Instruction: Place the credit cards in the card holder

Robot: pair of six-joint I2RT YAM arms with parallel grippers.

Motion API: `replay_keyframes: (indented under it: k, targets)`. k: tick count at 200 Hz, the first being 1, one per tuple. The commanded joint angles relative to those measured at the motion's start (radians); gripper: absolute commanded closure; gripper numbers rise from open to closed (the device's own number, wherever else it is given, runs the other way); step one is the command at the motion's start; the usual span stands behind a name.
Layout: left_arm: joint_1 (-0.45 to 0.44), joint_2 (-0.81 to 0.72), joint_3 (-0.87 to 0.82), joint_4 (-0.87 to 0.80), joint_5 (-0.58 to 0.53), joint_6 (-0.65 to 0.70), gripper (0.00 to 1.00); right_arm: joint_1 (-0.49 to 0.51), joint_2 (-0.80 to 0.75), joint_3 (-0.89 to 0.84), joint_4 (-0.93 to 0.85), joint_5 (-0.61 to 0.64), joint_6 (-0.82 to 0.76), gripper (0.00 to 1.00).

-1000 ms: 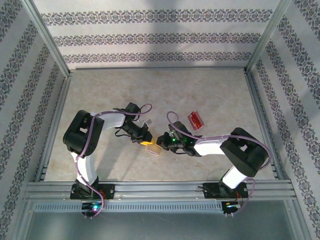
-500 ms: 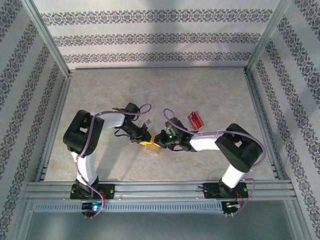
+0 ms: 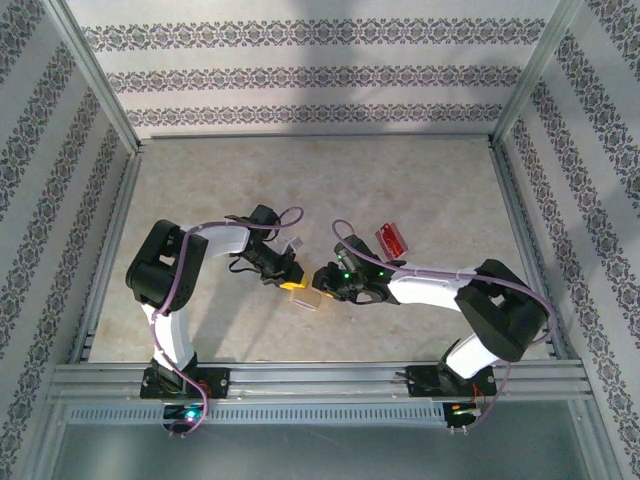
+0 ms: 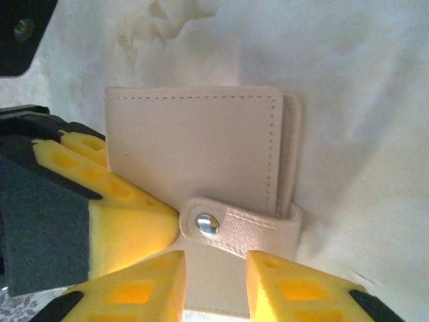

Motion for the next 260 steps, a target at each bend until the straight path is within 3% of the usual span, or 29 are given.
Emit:
replay_keyframes:
  k: [1,17,25,43,80,88,107,127,146,180,197,232,260]
  targets:
    - [-0.026,0.024,-0.004,-0.003,-0.083,0.011,0.94,-0.011,-0.048,0.015,-0.095,0.048,-0.041,0.73]
    - [-0.024,0.021,-0.004,-0.005,-0.085,0.012,0.92,-0.017,-0.063,0.014,-0.112,0.056,-0.048,0.78]
    - [-0.024,0.018,-0.004,-0.008,-0.088,0.015,0.87,-0.019,-0.074,0.015,-0.128,0.065,-0.056,0.78]
    - [-0.025,-0.003,0.005,-0.028,-0.115,0.031,0.60,-0.024,-0.126,0.030,-0.204,0.106,-0.115,0.75]
    - [-0.004,-0.118,-0.009,-0.052,-0.215,0.100,0.00,-0.045,-0.308,0.065,-0.400,0.305,-0.348,0.53]
    - [0.005,-0.154,-0.017,-0.046,-0.251,0.129,0.00,-0.061,-0.347,0.059,-0.405,0.331,-0.391,0.49]
    - [0.033,-0.268,-0.054,0.005,-0.372,0.220,0.00,-0.120,-0.452,0.037,-0.422,0.415,-0.496,0.28]
    - [0.079,-0.424,-0.131,0.118,-0.574,0.324,0.00,-0.185,-0.576,-0.013,-0.395,0.524,-0.611,0.02]
    - [0.139,-0.565,-0.247,0.310,-0.734,0.391,0.00,-0.245,-0.687,-0.100,-0.292,0.631,-0.716,0.02]
    - [0.243,-0.586,-0.435,0.652,-0.803,0.481,0.00,-0.426,-0.783,-0.261,-0.032,0.628,-0.868,0.02]
    - [0.283,-0.574,-0.544,0.868,-0.799,0.479,0.00,-0.511,-0.771,-0.307,0.072,0.594,-0.927,0.02]
    - [0.332,-0.488,-0.764,1.473,-0.754,0.446,0.00,-0.649,-0.682,-0.352,0.199,0.518,-0.995,0.02]
    - [0.390,-0.379,-0.772,1.593,-0.768,0.370,0.00,-0.708,-0.603,-0.390,0.327,0.494,-1.039,0.02]
